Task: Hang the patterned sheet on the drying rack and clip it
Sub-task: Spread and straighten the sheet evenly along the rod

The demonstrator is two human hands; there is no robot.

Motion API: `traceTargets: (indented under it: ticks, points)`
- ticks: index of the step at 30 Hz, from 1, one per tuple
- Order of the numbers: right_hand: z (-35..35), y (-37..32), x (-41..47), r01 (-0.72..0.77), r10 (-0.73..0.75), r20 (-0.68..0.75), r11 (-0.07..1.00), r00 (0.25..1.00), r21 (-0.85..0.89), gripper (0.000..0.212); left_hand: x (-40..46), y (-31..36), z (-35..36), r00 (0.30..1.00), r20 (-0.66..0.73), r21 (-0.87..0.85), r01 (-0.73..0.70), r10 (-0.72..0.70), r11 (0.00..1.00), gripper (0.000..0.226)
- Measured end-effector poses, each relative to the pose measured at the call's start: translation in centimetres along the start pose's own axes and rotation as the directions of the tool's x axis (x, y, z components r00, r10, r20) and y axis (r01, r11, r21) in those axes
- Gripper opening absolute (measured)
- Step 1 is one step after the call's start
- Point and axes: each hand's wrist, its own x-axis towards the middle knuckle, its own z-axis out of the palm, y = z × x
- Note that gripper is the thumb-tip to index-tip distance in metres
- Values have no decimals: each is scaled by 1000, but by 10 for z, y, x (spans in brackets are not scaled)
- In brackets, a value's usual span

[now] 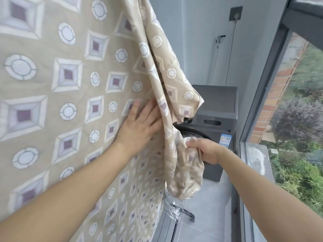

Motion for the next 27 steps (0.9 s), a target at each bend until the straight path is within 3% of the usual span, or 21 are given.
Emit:
traceTargets:
  ticks: [3, 5, 8, 10, 12, 17, 19, 21, 24, 27]
  points:
    - [-12, 2, -8, 171, -95, -248, 937, 964, 304, 20, 9, -8, -5, 931, -354, -81, -128, 91, 988, 37]
    - [-18, 7, -11, 212, -108, -455, 960, 884, 184, 21, 18, -8, -15, 909, -410, -141, -149, 80, 979, 34]
    - [-23, 20, -20, 159, -232, -561, 972, 795, -175, 20, 30, -8, -25, 971, -238, -70, -46, 28, 997, 47]
    - [-23, 25, -30, 203, -289, -567, 956, 771, -210, 15, 39, -11, -30, 994, -110, -19, 2, -4, 1000, 26]
    - [-21, 27, -42, 263, -353, -498, 933, 792, -244, 25, 47, -15, -31, 999, -9, -74, -36, 35, 997, 14]
    - [-19, 36, -52, 277, -342, -298, 930, 891, -240, 43, 52, 0, -25, 987, 104, -239, -97, 125, 966, 9]
    - [-18, 37, -52, 256, -340, -290, 922, 895, -290, 34, 51, 8, -21, 982, 135, -277, -88, 129, 957, 8]
    - [-15, 38, -50, 199, -332, -341, 908, 879, -369, 22, 48, 15, -14, 983, 153, -296, -56, 106, 954, 7]
    - [-15, 43, -44, 63, -324, -496, 880, 806, -472, 31, 45, 23, -7, 980, 180, -320, -19, 80, 947, 7]
    - [-25, 52, -33, -91, -283, -615, 859, 736, -504, 24, 45, 28, -2, 954, 292, -290, 21, 68, 957, 21]
